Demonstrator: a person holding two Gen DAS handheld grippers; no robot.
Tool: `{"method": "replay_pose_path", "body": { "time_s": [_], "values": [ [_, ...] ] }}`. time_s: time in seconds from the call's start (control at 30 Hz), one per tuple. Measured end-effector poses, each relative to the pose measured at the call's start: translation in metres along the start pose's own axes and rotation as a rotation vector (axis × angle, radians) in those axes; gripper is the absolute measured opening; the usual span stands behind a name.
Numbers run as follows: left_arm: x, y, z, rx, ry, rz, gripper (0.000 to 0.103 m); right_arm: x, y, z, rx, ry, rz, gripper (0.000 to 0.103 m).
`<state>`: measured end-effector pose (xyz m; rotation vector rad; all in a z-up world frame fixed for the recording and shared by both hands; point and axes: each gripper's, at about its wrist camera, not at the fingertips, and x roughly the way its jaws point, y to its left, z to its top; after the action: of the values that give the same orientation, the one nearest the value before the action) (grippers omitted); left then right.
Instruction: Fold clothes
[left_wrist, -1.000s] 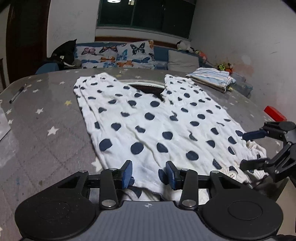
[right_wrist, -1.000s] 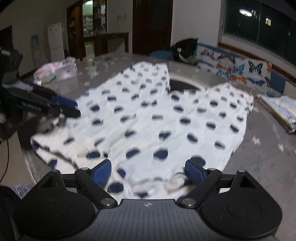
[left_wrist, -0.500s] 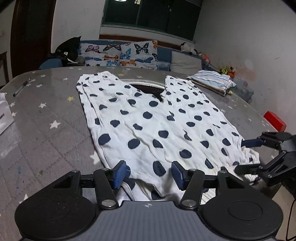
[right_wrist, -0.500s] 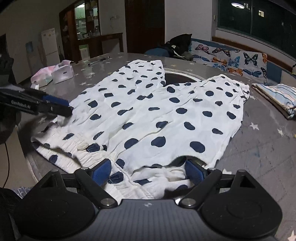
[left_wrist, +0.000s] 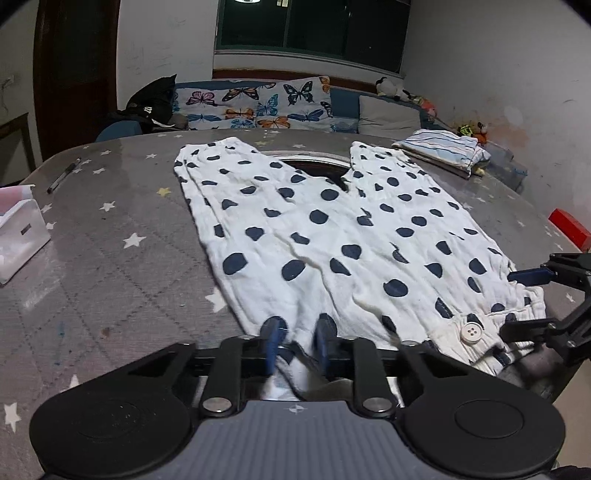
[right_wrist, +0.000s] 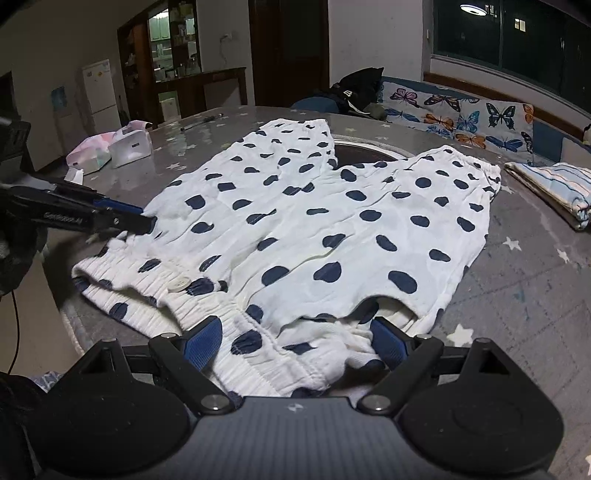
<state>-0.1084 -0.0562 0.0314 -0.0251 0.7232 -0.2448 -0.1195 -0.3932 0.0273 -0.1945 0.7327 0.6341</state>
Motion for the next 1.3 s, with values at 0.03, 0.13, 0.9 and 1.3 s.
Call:
{"method": "replay_pose_path", "body": {
  "time_s": [0.03, 0.13, 0.9, 1.3],
  "values": [
    [0.0, 0.001, 0.0, 0.003, 0.001, 0.003, 0.018, 0.0, 0.002, -0.001, 0.002, 0.0, 0.005, 0.089],
    [0.001, 0.006, 0.003, 0.007, 0.008, 0.021, 0.018, -0.002, 0.009, -0.003, -0.009, -0.001, 0.016, 0.09],
    [-0.012, 0.0, 0.002, -0.02, 0.042, -0.007, 0.049, -0.006, 0.011, 0.002, -0.042, 0.007, 0.047, 0.09],
    [-0.019, -0.056, 0.017, 0.115, -0.013, -0.184, 0.064, -0.032, -0.019, 0.016, 0.042, -0.071, -0.036, 0.09]
  ]
}}
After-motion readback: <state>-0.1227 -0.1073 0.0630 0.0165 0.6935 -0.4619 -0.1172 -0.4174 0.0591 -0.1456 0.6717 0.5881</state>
